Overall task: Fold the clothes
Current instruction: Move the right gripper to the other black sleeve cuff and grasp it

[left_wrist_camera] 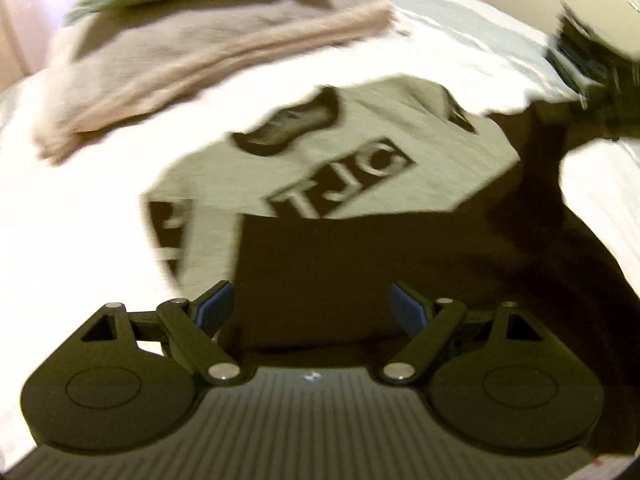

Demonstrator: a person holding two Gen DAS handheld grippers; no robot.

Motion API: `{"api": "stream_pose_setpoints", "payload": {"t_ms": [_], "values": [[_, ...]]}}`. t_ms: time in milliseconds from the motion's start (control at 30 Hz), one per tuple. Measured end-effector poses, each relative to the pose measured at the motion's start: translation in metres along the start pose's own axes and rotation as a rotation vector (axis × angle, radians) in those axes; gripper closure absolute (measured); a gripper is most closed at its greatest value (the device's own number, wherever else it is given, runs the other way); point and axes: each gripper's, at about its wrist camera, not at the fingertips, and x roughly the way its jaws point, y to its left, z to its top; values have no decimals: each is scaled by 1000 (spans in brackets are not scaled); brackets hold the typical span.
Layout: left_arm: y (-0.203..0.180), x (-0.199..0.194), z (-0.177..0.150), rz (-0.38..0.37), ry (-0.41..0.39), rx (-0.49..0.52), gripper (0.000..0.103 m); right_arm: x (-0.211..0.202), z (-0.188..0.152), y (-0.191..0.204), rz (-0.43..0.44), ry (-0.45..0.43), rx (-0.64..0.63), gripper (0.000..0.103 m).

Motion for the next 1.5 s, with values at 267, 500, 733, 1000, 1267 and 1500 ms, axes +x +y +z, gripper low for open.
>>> {"api": "stream_pose_setpoints", "payload": {"t_ms": [267,500,733,1000,1267,1500], "values": [[19,-26,8,58,-85,-44,21,-25,-56,-130,-332,45,155,100],[-12,5,0,-10,-39,41,21,-42,-87,-165,-421,81,218,100],[-27,25,4,-46,-2,45,21,-33,-68,-147,-416,58,175,100],[-23,11,1,-44,-20,20,21,35,-78,-69,-187,116,-83,99],[0,-4,-15,-19,-14,-23,21,53,-103,-74,-183,230,5,78],[6,-6,-16,-33,-37,-54,21,44,-112,-120,-251,255,193,75]]}}
